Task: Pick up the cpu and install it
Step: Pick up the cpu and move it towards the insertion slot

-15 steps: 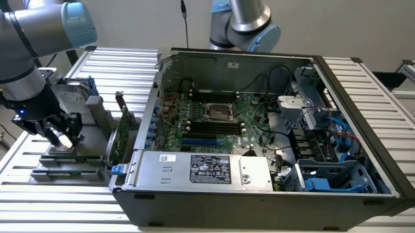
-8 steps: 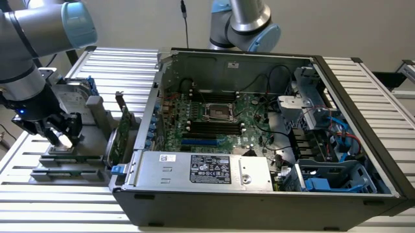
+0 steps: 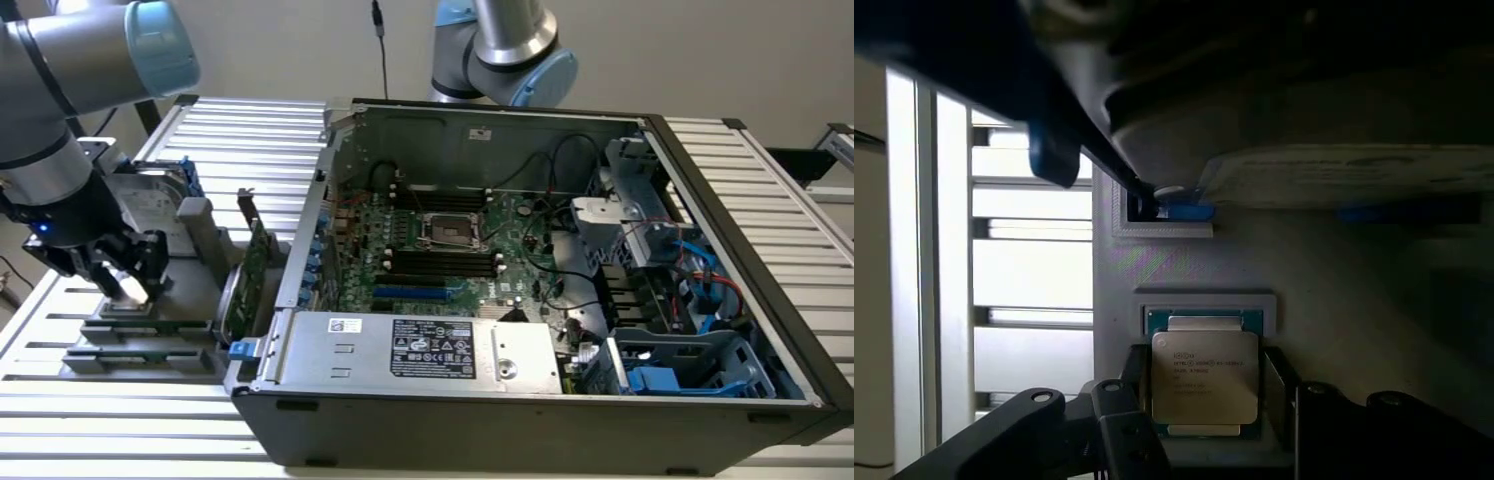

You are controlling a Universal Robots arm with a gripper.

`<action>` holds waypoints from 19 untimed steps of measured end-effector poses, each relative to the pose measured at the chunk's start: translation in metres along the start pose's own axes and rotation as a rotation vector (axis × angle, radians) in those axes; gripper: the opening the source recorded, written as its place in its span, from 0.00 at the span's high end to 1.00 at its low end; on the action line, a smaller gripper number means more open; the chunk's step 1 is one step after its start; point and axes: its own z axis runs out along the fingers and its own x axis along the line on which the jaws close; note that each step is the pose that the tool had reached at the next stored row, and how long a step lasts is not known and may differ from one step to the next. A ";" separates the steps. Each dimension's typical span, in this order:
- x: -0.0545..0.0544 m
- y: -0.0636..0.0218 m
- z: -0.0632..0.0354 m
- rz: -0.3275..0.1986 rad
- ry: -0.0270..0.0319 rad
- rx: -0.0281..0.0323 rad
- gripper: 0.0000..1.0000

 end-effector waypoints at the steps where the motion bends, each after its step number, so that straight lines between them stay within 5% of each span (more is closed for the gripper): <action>1: 0.000 0.0000 -0.0007 0.000 0.0000 0.0000 0.45; 8: 0.000 0.0001 -0.0090 0.000 0.0001 0.0000 0.45; 19: 0.000 0.0006 -0.0421 0.000 0.0021 0.0000 0.45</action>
